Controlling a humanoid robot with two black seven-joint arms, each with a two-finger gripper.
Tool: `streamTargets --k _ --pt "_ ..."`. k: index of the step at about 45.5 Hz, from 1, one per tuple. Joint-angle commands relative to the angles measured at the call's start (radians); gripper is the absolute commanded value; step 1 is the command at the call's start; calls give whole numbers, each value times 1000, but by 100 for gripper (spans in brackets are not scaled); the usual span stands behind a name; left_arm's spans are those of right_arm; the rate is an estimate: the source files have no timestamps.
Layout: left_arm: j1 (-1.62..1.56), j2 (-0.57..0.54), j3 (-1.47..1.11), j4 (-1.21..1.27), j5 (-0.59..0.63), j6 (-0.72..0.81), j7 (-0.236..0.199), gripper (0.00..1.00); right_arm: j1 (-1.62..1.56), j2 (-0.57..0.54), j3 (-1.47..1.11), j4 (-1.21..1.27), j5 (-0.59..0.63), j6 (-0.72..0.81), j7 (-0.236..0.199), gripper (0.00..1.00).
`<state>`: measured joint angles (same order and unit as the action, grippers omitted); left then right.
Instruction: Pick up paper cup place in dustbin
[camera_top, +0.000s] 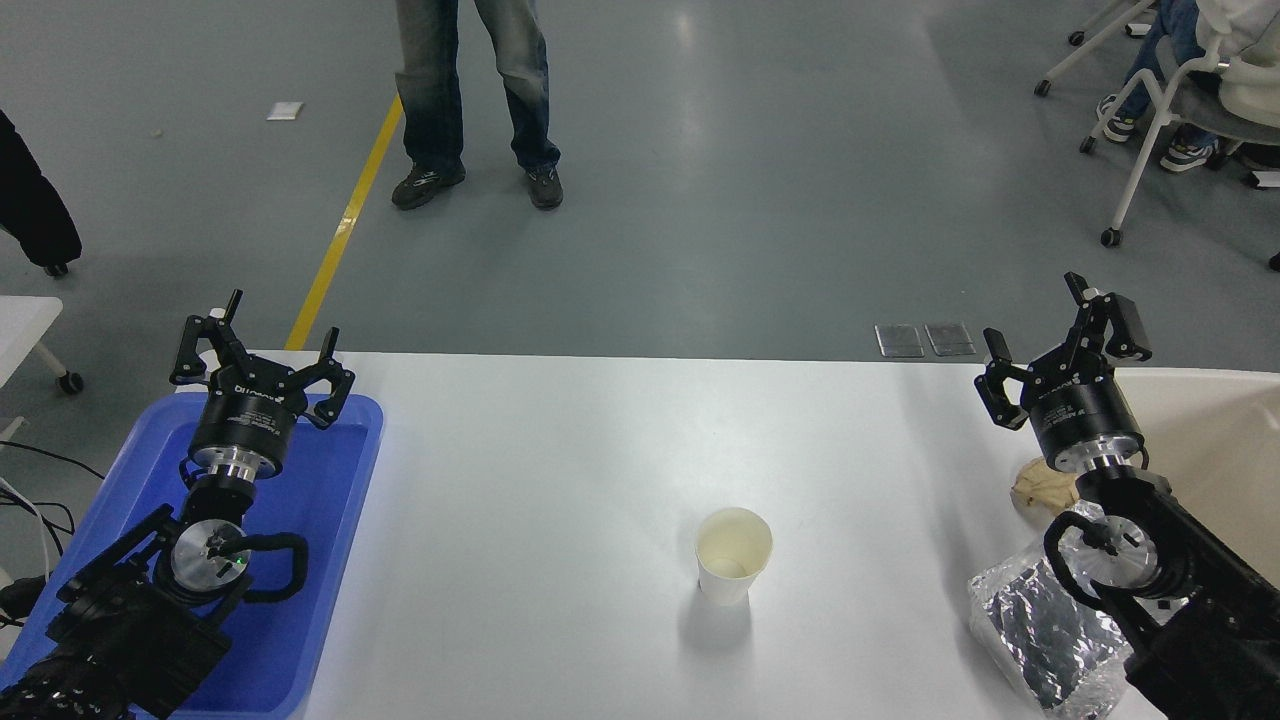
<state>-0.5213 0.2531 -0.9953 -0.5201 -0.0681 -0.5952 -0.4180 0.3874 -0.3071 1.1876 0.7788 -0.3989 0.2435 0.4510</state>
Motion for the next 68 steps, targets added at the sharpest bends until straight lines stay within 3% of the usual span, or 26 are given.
streamTargets --k 1,68 --pt "0 0 1 0 -1 0 -1 100 -2 -1 -16 -1 0 0 0 100" --pt "0 0 0 0 1 0 -1 100 -7 0 -14 2 0 -1 0 100"
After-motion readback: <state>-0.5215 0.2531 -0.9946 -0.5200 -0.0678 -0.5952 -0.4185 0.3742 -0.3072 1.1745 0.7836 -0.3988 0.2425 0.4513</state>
